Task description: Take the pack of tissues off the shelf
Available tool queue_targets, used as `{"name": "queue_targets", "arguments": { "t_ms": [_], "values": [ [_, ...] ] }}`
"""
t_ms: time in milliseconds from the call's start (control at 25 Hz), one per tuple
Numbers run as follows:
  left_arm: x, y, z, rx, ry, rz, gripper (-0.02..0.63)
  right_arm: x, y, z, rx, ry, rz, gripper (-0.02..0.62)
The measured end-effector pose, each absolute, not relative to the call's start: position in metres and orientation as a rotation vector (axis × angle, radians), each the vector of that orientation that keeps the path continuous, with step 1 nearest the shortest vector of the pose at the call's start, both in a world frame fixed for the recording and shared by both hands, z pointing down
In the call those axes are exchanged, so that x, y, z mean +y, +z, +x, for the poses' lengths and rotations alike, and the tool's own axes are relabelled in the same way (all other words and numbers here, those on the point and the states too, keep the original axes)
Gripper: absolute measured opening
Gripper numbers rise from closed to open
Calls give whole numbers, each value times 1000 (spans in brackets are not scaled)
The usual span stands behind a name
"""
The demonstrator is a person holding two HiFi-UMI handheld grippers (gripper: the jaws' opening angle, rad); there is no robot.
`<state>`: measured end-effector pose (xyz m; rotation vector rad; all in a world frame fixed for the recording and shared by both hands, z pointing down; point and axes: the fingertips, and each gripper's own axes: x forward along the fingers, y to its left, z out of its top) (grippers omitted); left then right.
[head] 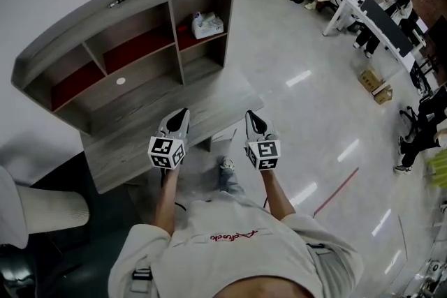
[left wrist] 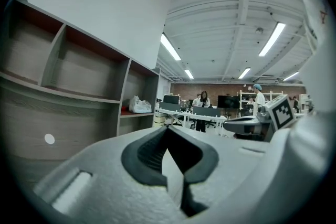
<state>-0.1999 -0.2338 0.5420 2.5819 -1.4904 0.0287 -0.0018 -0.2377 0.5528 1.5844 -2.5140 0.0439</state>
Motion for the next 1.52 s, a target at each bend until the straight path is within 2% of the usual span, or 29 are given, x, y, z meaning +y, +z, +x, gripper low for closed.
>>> {"name": "queue_targets", "arguments": {
  "t_ms": [840,1120,1520],
  "values": [
    [-442,505,-146,-1622,105,2564,-2,-454,542,50,-2600,72,1510,6],
    [-485,487,-130,-1660,144,2585,-2,-494,539,62,-2638,82,1485,6],
    [-517,488,-149,-1722,161,2517,-2,-502,568,49,-2622,158,1416,6]
  ]
}}
